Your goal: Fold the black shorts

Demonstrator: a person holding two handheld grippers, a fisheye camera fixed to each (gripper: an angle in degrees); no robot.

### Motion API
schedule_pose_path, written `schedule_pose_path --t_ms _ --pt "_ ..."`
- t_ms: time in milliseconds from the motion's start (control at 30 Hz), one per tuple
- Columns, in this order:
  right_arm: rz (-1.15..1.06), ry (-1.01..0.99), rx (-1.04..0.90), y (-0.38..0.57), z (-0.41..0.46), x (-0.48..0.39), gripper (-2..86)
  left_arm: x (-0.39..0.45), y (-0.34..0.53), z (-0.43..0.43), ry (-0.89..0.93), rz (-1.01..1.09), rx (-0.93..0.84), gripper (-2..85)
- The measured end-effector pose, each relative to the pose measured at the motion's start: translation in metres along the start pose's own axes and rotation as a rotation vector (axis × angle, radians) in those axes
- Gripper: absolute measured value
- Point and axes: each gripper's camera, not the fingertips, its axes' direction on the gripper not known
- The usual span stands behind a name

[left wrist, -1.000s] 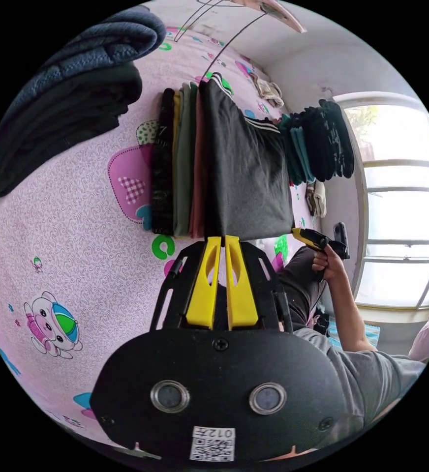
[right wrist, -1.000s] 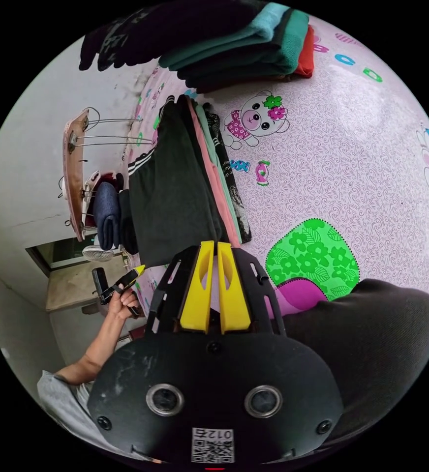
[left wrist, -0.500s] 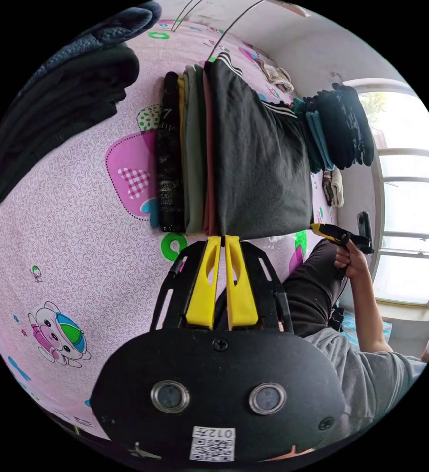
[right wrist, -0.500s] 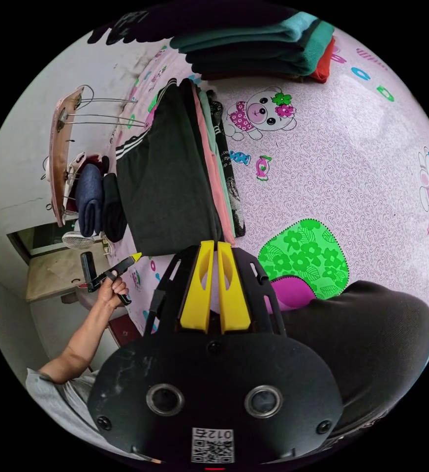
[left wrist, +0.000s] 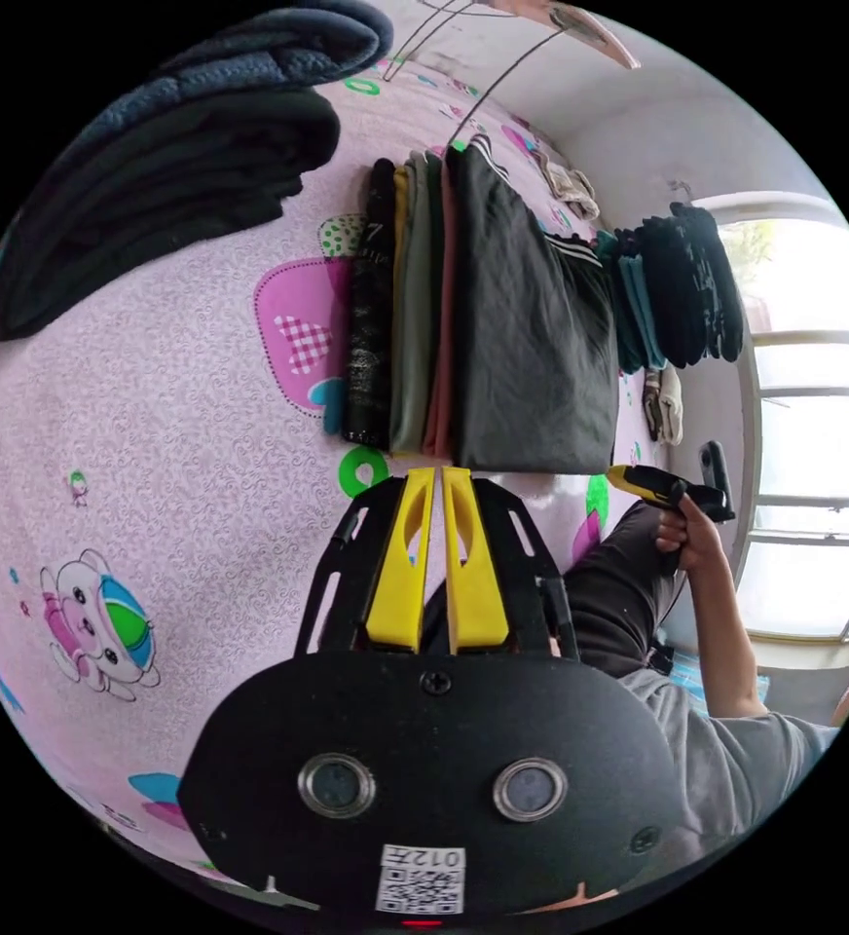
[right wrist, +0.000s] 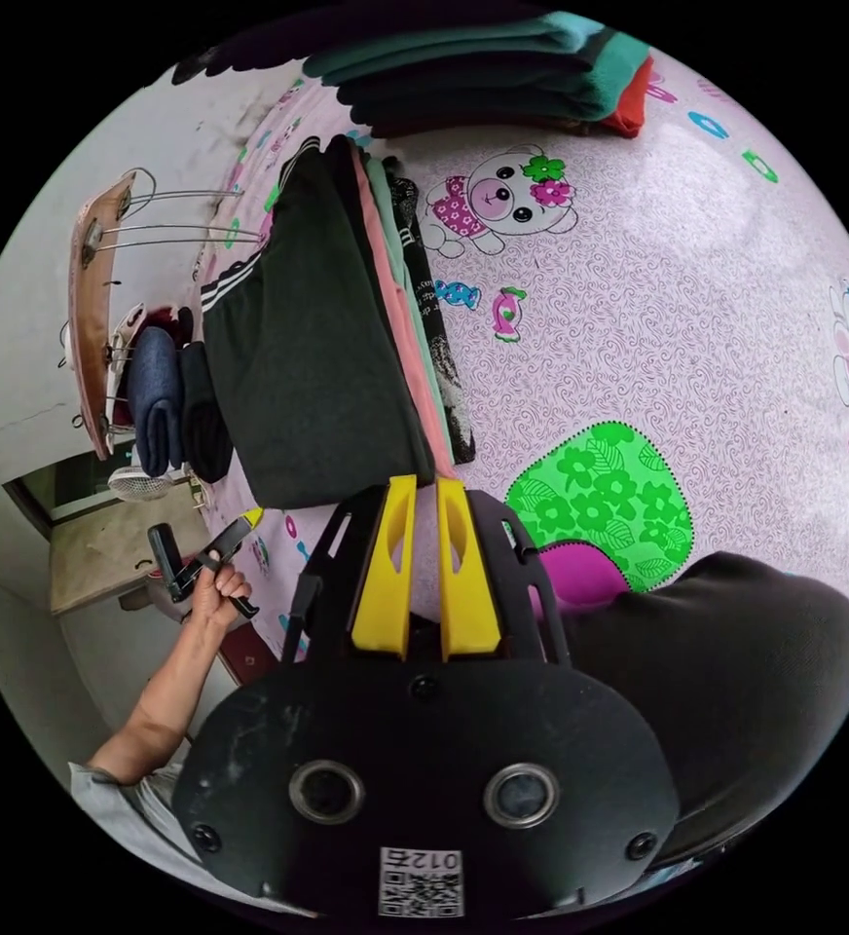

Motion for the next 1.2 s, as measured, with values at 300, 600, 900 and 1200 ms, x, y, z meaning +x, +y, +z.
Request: schedule_pose_path --t_ms 300,600,900,1200 --pt "0.016 -0.048 0.309 0.078 -0.102 -0.071 2.6 0.151 0.057 -0.003 -0.262 0.374 0.266 1.0" --pt "0.015 -0.345 0.684 0.216 -0.219 -0.11 -0.5 0.372 0.118 0.059 -0.099 0.97 0.476 0.8" --pt "0.114 0.258 1.095 0.423 -0.36 -0.191 -0.7 0.56 0.249 0.166 0.424 1.342 0.557 1.1" --pt "0.435 0.852 1.47 0.685 -0.415 -0.299 -0.6 0.705 0.47 0.268 0.877 1.722 0.321 2.5"
